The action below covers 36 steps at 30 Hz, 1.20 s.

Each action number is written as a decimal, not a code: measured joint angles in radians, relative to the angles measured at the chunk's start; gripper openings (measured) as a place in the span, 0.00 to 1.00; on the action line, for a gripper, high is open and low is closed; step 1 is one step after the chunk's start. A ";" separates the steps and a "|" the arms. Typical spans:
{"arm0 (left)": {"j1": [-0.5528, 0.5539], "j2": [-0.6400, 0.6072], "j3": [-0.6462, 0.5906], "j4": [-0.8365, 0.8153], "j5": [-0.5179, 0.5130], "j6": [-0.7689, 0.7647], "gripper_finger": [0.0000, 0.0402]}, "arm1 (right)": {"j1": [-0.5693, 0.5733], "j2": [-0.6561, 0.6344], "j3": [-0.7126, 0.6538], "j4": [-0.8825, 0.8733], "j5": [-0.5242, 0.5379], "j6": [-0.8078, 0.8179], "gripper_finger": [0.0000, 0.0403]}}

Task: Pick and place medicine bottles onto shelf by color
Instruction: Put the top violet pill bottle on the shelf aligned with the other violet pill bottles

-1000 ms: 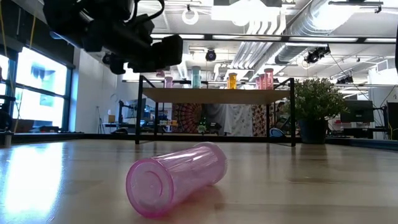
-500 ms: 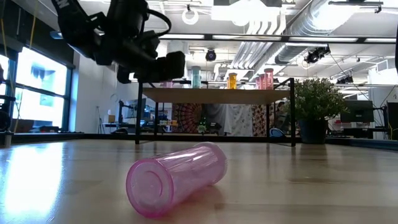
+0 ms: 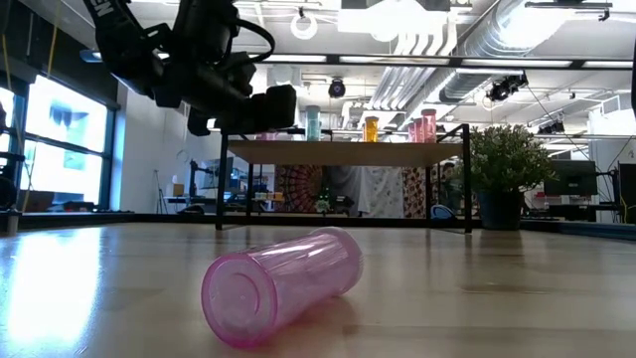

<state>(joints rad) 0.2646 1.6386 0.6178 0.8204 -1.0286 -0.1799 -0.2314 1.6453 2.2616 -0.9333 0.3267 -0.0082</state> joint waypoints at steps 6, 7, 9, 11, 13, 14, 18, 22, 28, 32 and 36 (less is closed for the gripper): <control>0.002 0.001 0.000 -0.008 0.009 0.001 0.29 | 0.000 0.000 0.000 0.000 0.000 0.000 0.54; 0.003 0.002 0.000 -0.007 0.009 0.001 0.30 | 0.000 0.000 0.000 0.000 0.000 0.000 0.54; 0.003 0.001 0.000 -0.005 0.009 0.001 0.32 | 0.000 0.000 0.000 0.000 0.000 0.000 0.54; 0.003 0.001 0.000 -0.005 0.010 0.000 0.35 | 0.000 0.000 0.000 0.000 0.000 0.000 0.54; 0.003 0.001 0.000 -0.004 0.009 0.000 0.39 | 0.000 0.000 0.000 -0.002 0.000 0.000 0.54; 0.002 0.001 0.000 -0.004 0.009 0.000 0.40 | 0.000 0.000 0.000 -0.004 0.000 0.000 0.54; 0.002 0.001 0.001 -0.004 0.015 -0.001 0.45 | 0.000 0.000 0.000 -0.005 0.000 0.000 0.54; -0.006 0.001 0.001 -0.004 0.023 -0.003 0.49 | 0.000 0.000 0.000 -0.006 0.000 0.000 0.54; -0.006 0.001 0.001 -0.002 0.024 -0.004 0.52 | 0.000 0.000 0.000 -0.006 0.000 0.000 0.54; -0.019 0.001 0.001 -0.005 0.004 -0.004 0.53 | 0.000 0.000 0.000 -0.007 0.000 0.000 0.54; -0.038 0.001 0.001 -0.003 -0.044 -0.002 0.52 | 0.000 0.000 0.000 -0.010 0.000 0.007 0.54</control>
<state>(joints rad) 0.2264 1.6394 0.6186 0.8169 -1.0728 -0.1821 -0.2314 1.6455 2.2616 -0.9432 0.3271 -0.0010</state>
